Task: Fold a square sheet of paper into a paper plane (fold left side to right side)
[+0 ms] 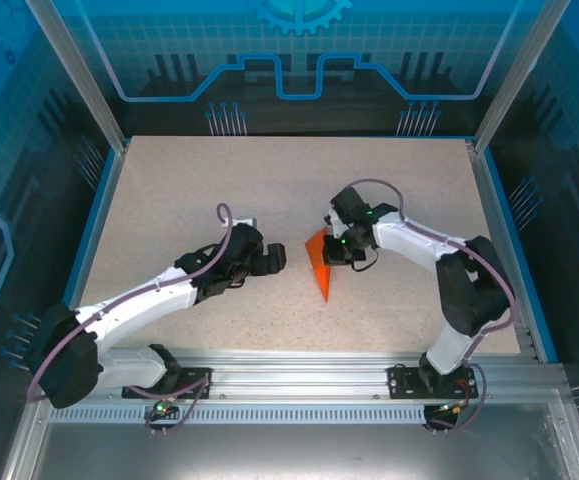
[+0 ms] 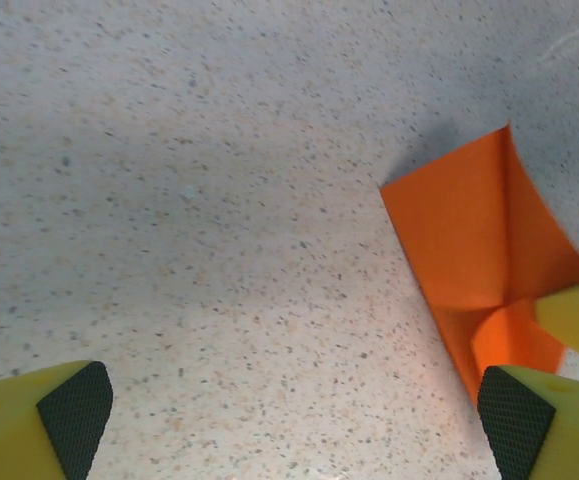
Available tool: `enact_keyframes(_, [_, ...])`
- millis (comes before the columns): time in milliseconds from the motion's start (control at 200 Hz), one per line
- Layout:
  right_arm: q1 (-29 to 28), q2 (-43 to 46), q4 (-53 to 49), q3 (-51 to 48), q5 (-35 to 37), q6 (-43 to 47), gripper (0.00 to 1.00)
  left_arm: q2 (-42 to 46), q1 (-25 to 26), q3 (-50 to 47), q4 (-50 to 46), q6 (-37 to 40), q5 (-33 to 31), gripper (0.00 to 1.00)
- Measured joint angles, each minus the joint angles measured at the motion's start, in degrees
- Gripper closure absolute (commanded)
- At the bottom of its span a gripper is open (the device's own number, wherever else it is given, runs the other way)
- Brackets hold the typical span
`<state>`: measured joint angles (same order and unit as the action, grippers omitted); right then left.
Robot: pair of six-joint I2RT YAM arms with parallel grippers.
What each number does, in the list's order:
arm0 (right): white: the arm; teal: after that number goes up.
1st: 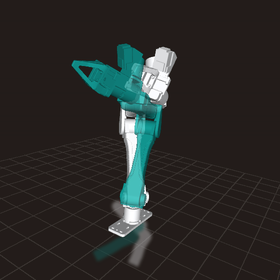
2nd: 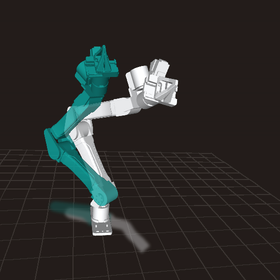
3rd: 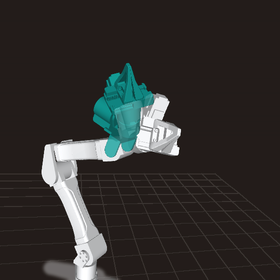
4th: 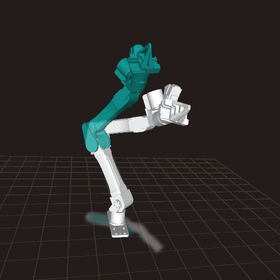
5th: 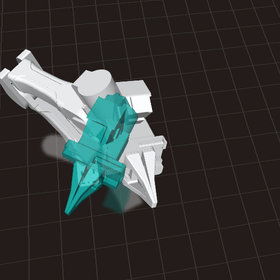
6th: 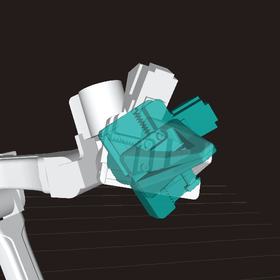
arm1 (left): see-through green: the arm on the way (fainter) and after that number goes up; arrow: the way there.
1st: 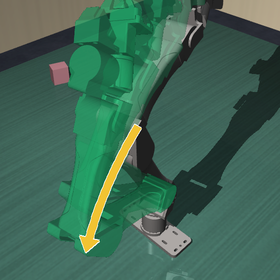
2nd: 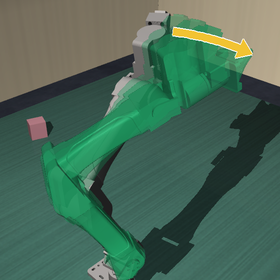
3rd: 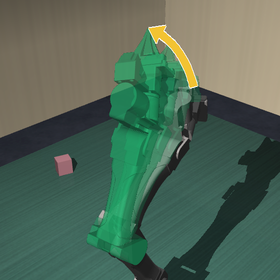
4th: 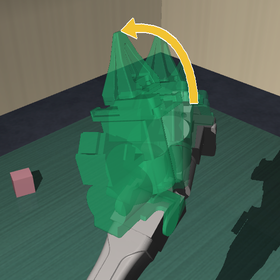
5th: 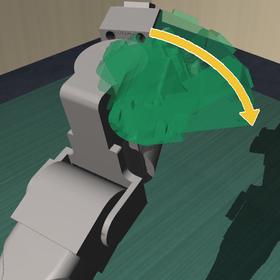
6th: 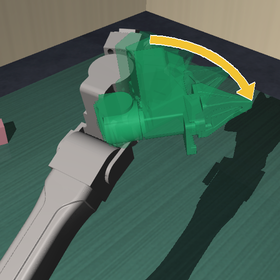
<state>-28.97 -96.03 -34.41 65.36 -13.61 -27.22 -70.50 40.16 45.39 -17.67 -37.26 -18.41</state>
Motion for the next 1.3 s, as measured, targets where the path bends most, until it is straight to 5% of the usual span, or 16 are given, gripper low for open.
enact_keyframes(280, [7.41, 3.28, 7.91, -5.75, -15.02, 1.22, 1.00, 2.78, 0.00, -0.66, -1.66, 0.02, -3.30, 0.02])
enact_keyframes(415, [10.97, -3.98, 8.15, -8.37, -15.63, 2.60, 0.79, 2.82, 0.00, -0.68, -2.16, 0.04, -3.82, 0.02])
enact_keyframes(610, [12.90, -1.99, 0.79, -7.89, -6.27, 5.07, 0.58, 3.50, 0.00, -0.68, -3.30, 0.07, -4.79, 0.01])
enact_keyframes(835, [5.42, 7.21, -9.81, 1.05, 8.83, 5.68, 0.45, 5.46, 0.00, -0.96, -4.17, 0.07, -6.32, 0.01])
enact_keyframes(1300, [-3.41, -1.09, -11.39, 0.35, 11.06, -0.96, 0.44, 6.27, 0.00, -2.08, -4.74, 0.07, -7.37, 0.02])
